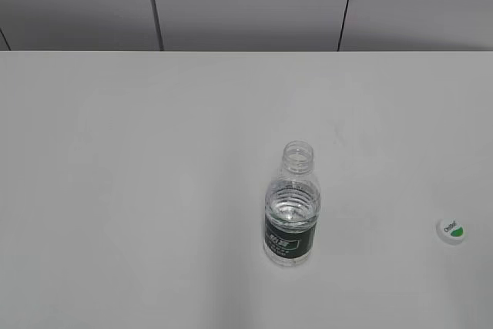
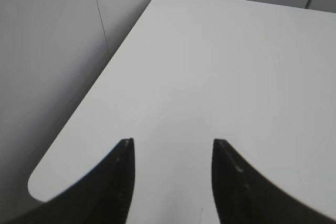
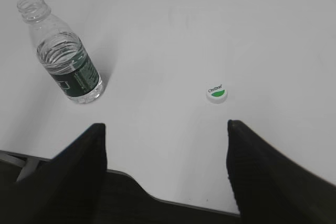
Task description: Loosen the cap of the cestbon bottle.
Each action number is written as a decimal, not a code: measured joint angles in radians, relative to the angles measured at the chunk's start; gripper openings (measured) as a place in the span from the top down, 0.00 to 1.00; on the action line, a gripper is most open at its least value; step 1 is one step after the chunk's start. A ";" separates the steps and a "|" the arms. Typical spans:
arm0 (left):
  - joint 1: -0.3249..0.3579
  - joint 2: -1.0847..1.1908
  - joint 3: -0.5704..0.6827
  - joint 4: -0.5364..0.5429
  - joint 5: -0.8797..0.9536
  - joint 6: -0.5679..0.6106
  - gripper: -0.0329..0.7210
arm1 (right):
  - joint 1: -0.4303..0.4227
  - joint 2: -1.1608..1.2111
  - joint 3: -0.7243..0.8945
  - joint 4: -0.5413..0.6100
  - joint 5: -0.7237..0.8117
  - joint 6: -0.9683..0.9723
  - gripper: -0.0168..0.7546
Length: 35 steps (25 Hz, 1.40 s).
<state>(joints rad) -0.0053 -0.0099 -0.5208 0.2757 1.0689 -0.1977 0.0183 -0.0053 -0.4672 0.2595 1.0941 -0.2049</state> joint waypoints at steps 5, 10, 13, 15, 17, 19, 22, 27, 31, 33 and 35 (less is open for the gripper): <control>-0.055 0.000 0.000 0.001 0.000 0.000 0.46 | -0.006 0.000 0.000 0.005 -0.005 0.002 0.27; -0.102 0.000 0.000 0.002 0.000 0.000 0.46 | -0.006 0.000 0.000 0.005 -0.007 0.002 0.27; -0.102 0.000 0.000 0.002 -0.001 0.000 0.46 | -0.006 0.000 0.000 0.005 -0.007 0.002 0.27; -0.102 0.000 0.000 0.002 -0.001 0.000 0.46 | -0.006 0.000 0.000 0.005 -0.008 0.002 0.27; -0.102 0.000 0.000 0.002 -0.001 0.000 0.46 | -0.006 0.000 0.000 0.005 -0.008 0.002 0.27; -0.102 0.000 0.000 0.002 -0.001 0.000 0.46 | -0.006 0.000 0.000 0.005 -0.008 0.002 0.27; -0.102 0.000 0.000 0.002 -0.001 0.000 0.46 | -0.006 0.000 0.000 0.005 -0.008 0.002 0.27; -0.102 0.000 0.000 0.002 -0.001 0.000 0.46 | -0.006 0.000 0.000 0.005 -0.008 0.003 0.27; -0.102 0.000 0.000 0.002 -0.001 0.002 0.46 | -0.006 0.000 0.000 0.005 -0.008 0.003 0.27; -0.104 0.000 0.000 -0.007 -0.001 0.023 0.46 | -0.006 0.000 0.000 0.005 -0.008 0.003 0.27; -0.104 0.000 0.000 -0.043 -0.001 0.082 0.46 | -0.006 0.000 0.000 0.005 -0.009 0.003 0.27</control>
<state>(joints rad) -0.1090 -0.0099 -0.5208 0.2323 1.0681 -0.1154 0.0126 -0.0053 -0.4672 0.2645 1.0856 -0.2022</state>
